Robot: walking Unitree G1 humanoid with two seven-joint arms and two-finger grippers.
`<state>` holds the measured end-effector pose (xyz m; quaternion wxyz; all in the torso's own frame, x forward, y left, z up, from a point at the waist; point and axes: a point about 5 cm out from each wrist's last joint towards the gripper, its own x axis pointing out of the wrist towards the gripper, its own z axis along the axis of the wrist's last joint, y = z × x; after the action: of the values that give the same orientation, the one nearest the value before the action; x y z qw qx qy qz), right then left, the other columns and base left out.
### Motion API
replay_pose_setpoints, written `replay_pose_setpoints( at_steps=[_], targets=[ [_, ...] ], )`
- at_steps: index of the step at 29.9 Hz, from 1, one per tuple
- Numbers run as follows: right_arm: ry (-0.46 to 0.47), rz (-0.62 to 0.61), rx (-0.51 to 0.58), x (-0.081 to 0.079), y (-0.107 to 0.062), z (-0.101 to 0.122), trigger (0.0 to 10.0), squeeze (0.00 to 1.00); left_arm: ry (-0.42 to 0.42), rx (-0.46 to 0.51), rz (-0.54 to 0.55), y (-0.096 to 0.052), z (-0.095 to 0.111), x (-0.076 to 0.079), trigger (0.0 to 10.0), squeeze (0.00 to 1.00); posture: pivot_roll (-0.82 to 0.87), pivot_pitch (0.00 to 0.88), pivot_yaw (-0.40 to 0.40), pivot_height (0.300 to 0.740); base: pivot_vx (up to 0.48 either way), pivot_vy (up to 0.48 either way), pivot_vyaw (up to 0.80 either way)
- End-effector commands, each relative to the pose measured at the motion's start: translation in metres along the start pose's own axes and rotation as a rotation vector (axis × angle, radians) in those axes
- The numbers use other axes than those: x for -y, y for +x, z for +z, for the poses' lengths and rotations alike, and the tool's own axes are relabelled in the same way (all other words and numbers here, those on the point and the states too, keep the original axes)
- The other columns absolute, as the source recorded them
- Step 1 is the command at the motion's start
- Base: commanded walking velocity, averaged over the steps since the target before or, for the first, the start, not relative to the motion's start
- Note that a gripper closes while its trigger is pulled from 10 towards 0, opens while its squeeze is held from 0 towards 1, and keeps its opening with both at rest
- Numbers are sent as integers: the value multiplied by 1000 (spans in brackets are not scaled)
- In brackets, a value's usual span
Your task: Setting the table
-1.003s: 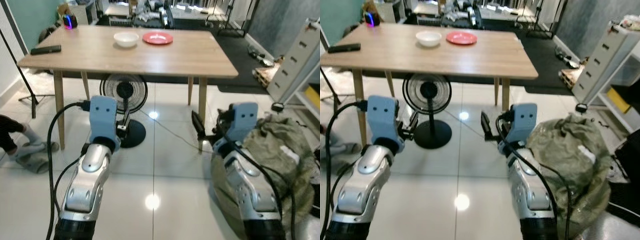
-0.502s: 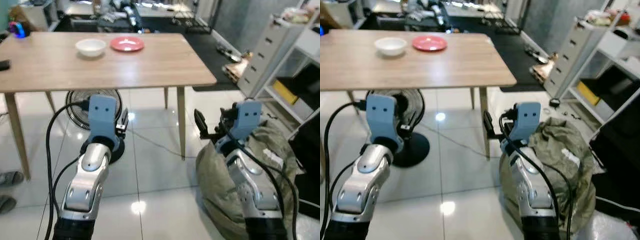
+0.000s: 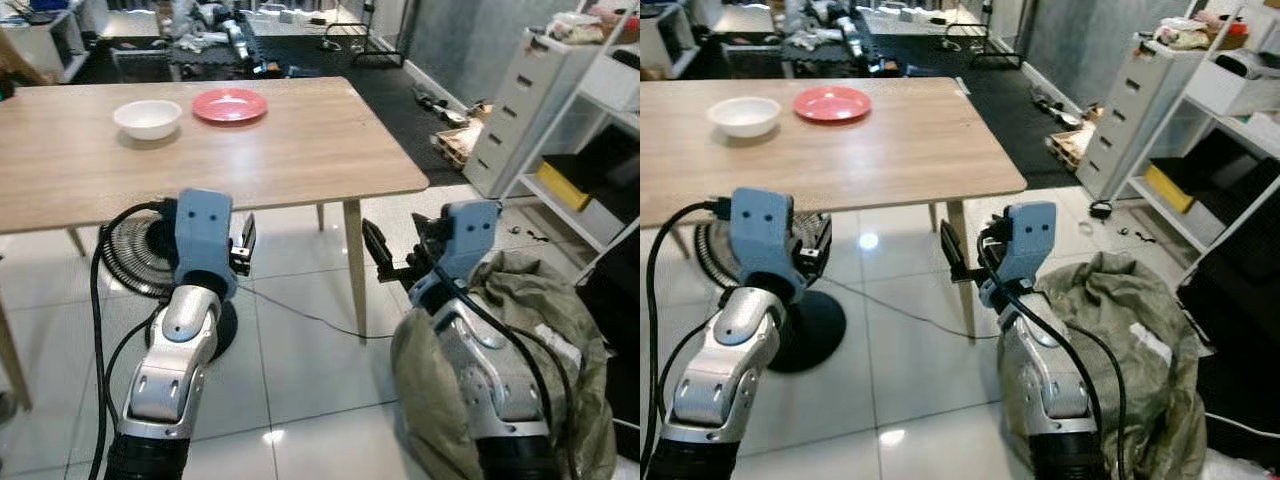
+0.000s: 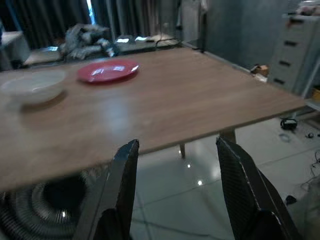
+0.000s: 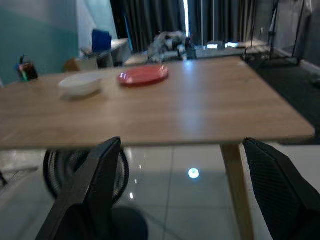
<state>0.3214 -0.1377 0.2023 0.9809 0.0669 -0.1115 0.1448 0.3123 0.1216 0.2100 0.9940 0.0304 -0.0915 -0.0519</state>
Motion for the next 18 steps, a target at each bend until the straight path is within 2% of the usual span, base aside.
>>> replay_pose_setpoints(
  at_steps=[1,9,11,18],
  targets=[
    [-3,-3,-8,1,1,-1,10000,0,8,-17,11,-2,-5,-1,10000,0,-23,0,34,740,480,0,781],
    [-9,-6,-10,2,1,0,10000,0,7,-17,11,-2,-5,-1,10000,0,-24,0,32,740,480,0,774],
    [-10,-13,-12,3,1,-1,10000,0,7,-17,10,-2,-5,-1,10000,0,-24,0,32,740,480,0,406],
    [-5,-38,-12,8,2,0,10000,0,7,-15,10,-2,-5,-1,10000,0,-24,0,33,740,480,0,0]
  ],
)
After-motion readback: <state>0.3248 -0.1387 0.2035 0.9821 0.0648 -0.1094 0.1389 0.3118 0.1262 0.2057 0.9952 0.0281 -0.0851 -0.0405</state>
